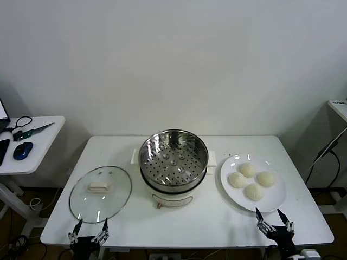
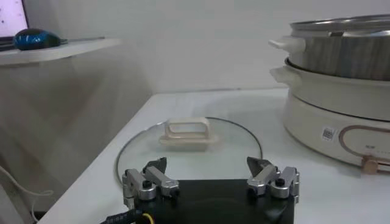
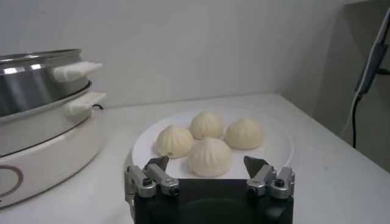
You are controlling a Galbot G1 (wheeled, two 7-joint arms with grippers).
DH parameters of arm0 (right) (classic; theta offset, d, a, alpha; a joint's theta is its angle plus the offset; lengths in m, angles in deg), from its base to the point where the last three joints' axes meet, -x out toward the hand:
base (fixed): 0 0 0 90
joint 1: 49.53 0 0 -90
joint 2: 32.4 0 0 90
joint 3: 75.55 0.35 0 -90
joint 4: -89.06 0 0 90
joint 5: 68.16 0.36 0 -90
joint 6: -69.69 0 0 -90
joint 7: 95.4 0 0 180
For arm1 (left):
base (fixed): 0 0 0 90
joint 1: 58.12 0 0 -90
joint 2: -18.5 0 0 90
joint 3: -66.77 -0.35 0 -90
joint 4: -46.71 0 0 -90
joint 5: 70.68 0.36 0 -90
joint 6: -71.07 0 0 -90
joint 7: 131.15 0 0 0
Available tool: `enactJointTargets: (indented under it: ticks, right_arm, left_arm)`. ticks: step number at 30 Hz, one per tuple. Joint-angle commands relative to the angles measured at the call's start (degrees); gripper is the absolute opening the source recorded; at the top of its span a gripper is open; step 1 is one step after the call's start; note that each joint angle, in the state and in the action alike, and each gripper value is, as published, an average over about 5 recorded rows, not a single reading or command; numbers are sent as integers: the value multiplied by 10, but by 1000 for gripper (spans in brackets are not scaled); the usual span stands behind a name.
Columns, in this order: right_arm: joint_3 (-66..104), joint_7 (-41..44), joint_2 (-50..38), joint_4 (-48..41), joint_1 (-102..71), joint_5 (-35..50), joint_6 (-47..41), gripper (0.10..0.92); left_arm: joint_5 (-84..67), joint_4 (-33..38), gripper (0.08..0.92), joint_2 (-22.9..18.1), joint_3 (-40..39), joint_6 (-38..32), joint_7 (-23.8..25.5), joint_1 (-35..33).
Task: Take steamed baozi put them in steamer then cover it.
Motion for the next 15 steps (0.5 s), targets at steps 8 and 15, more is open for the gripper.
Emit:
enactJointTargets:
  ticks: [8, 15]
  right_arm:
    - [-41, 93, -176, -82, 284, -102, -145, 823]
    - [-371, 336, -374, -222, 632, -162, -134, 823]
  left_arm:
    - [0, 3, 823, 2, -2, 0, 0, 0]
    - [1, 2, 823, 3, -5, -2, 0, 3]
